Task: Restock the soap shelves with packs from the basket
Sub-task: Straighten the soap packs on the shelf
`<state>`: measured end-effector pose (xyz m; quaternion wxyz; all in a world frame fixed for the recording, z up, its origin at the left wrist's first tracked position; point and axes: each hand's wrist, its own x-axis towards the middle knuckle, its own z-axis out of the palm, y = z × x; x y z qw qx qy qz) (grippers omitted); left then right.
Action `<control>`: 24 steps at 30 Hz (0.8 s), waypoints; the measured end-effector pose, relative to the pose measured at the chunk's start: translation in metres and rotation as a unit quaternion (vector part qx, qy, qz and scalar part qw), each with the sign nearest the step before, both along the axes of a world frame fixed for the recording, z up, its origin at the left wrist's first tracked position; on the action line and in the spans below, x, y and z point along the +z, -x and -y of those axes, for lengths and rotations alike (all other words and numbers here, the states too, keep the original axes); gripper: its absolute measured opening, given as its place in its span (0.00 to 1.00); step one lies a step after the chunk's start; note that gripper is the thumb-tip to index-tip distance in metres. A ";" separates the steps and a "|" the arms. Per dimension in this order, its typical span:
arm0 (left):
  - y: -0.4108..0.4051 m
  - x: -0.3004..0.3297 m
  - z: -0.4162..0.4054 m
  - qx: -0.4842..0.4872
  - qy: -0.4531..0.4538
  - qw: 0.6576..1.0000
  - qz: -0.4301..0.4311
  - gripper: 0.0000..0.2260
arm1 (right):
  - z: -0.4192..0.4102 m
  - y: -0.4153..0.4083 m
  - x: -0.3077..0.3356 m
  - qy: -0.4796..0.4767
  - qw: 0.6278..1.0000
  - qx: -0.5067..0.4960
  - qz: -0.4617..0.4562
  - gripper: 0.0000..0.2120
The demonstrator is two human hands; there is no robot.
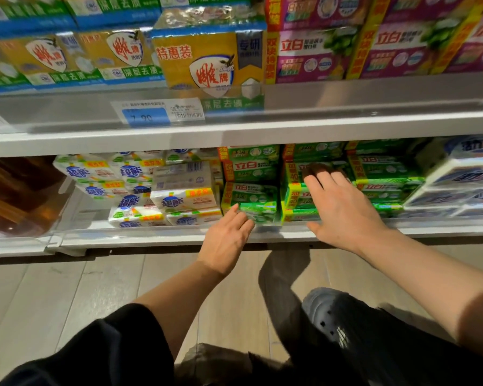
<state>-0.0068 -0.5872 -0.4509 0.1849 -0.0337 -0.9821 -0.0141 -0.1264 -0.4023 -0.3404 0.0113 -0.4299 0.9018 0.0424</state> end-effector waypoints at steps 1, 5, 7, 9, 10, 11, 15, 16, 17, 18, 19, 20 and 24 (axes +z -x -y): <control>-0.005 -0.004 -0.002 0.006 -0.009 1.000 0.012 0.12 | 0.000 0.000 -0.001 -0.003 1.000 0.002 0.005 0.36; -0.005 0.020 -0.007 0.036 -0.079 0.995 0.053 0.16 | -0.007 0.002 0.009 0.006 0.998 0.013 0.059 0.38; -0.006 0.048 -0.013 0.045 -0.085 0.993 0.068 0.16 | -0.020 -0.003 0.021 -0.009 0.995 0.026 0.095 0.41; -0.006 0.081 -0.021 0.051 -0.081 0.993 0.075 0.16 | -0.039 -0.014 0.038 -0.042 0.991 0.041 0.118 0.42; -0.007 0.099 -0.028 0.047 -0.081 0.993 0.076 0.17 | -0.050 -0.020 0.049 -0.055 0.990 0.045 0.122 0.40; -0.007 0.117 -0.035 0.036 -0.079 0.994 0.073 0.17 | -0.063 -0.025 0.061 -0.061 0.989 0.047 0.123 0.38; -0.011 0.186 -0.080 -0.041 -0.054 0.997 0.039 0.17 | -0.123 -0.052 0.123 -0.049 0.993 0.013 0.103 0.34; -0.011 0.203 -0.096 -0.063 -0.049 0.996 0.031 0.18 | -0.140 -0.058 0.140 -0.040 0.995 -0.002 0.093 0.34; -0.011 0.220 -0.115 -0.087 -0.044 0.995 0.025 0.19 | -0.159 -0.065 0.157 -0.028 0.996 -0.017 0.080 0.34; -0.012 0.236 -0.134 -0.108 -0.039 0.993 0.015 0.20 | -0.178 -0.071 0.173 -0.012 0.997 -0.034 0.066 0.33; -0.011 0.252 -0.155 -0.125 -0.038 0.991 0.008 0.20 | -0.198 -0.078 0.190 0.009 0.998 -0.048 0.051 0.31; -0.010 0.266 -0.176 -0.144 -0.039 0.989 0.001 0.20 | -0.219 -0.087 0.205 0.029 0.997 -0.064 0.032 0.29; -0.010 0.313 -0.273 -0.243 -0.068 0.967 -0.027 0.18 | -0.312 -0.130 0.254 0.075 0.987 -0.135 -0.054 0.25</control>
